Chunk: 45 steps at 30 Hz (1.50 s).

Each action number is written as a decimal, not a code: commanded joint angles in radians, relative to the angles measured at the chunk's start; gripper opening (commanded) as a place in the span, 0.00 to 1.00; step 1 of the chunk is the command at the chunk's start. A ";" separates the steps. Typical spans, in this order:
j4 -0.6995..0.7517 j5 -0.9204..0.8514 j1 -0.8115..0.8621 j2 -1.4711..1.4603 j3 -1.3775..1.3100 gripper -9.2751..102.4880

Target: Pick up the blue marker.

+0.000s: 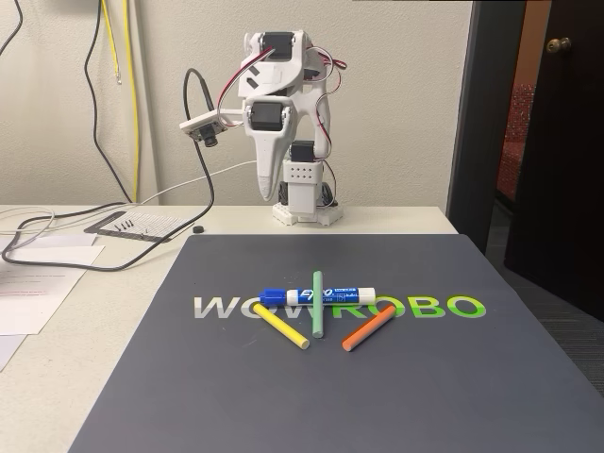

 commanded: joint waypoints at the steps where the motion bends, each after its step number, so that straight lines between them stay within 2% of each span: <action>1: 0.051 0.012 -0.021 -0.043 -0.133 0.09; 16: 0.167 -0.014 -0.123 -0.245 -0.403 0.09; 24: 0.163 -0.008 -0.169 -0.285 -0.420 0.09; 35: 0.164 -0.072 -0.150 -0.333 -0.417 0.20; 45: 0.107 -0.126 -0.124 -0.425 -0.410 0.23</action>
